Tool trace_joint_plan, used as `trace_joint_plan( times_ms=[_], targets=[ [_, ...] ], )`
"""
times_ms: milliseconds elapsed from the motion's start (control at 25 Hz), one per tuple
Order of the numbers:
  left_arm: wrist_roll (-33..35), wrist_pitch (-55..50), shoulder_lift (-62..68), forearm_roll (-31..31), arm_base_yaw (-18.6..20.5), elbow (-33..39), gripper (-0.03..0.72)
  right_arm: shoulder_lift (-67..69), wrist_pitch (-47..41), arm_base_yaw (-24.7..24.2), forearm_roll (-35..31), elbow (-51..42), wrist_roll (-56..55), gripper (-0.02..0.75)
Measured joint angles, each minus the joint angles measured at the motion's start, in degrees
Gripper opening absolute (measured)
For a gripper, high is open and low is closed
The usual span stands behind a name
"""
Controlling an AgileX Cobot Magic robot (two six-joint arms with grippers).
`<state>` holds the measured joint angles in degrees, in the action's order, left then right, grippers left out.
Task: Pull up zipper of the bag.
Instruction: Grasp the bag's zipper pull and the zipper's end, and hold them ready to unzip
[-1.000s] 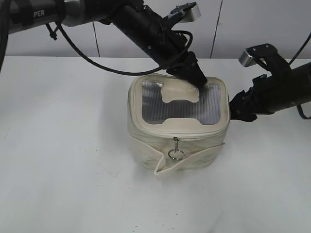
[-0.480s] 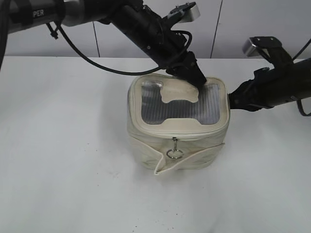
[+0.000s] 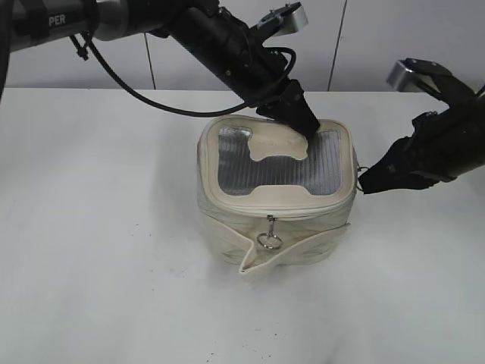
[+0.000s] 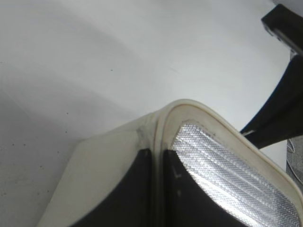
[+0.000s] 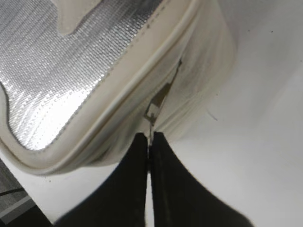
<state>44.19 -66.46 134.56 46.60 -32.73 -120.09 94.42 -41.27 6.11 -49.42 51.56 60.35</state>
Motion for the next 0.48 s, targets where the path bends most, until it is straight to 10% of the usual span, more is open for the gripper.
trace_joint_plan(
  times_ms=[480],
  targets=[
    [-1.7,0.1,0.0,0.1,0.0,0.1,0.036,-9.2,-3.4,8.5,14.1,-5.5,-14.5,0.005]
  ],
)
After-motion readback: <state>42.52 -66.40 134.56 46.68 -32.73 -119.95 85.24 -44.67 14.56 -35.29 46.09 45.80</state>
